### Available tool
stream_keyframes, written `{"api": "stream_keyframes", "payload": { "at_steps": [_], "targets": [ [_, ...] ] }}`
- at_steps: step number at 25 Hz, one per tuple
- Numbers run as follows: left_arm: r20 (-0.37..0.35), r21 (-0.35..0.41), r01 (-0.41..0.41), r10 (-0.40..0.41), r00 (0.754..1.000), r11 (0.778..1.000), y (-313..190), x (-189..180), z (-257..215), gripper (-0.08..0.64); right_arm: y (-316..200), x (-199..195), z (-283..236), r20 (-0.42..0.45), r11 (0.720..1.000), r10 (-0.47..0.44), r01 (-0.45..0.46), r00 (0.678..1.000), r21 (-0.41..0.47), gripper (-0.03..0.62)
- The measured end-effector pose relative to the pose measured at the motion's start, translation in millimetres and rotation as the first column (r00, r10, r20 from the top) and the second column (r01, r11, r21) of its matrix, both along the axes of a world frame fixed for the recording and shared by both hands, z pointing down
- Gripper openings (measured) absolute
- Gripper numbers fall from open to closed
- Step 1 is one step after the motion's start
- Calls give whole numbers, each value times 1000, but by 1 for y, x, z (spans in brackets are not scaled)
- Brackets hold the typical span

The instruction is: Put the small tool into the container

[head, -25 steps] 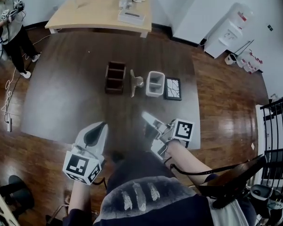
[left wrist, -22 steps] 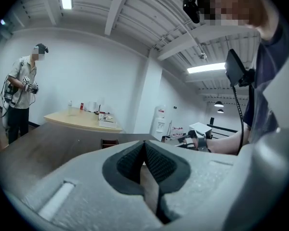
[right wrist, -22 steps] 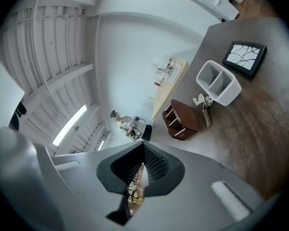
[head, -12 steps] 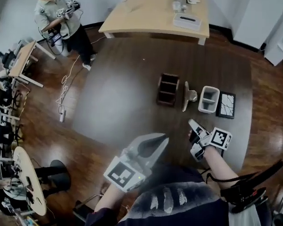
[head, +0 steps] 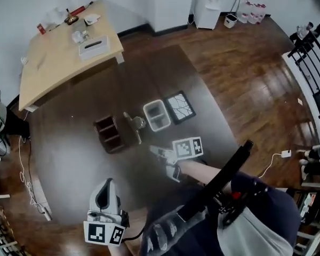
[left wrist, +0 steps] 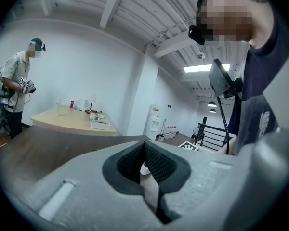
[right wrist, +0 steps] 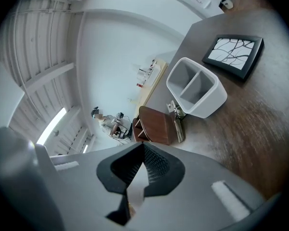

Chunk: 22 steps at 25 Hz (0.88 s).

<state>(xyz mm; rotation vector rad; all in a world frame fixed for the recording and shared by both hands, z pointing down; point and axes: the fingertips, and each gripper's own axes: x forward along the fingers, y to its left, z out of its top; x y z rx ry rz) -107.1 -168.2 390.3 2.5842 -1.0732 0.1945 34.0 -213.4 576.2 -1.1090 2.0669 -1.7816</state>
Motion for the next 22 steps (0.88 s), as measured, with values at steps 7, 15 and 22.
{"api": "stream_keyframes", "payload": {
  "at_steps": [7, 15, 22],
  "targets": [
    [-45, -30, -119, 117, 992, 992, -16, -15, 10, 2, -24, -18, 1, -107, 999, 49, -46, 993, 30, 0],
    [-39, -39, -190, 189, 981, 981, -36, -32, 18, 2, -56, -12, 21, -282, 990, 137, -122, 950, 73, 94],
    [-43, -96, -182, 179, 983, 979, -41, -43, 40, 2, -78, -5, 56, -462, 993, 117, -105, 879, 53, 191]
  ]
}}
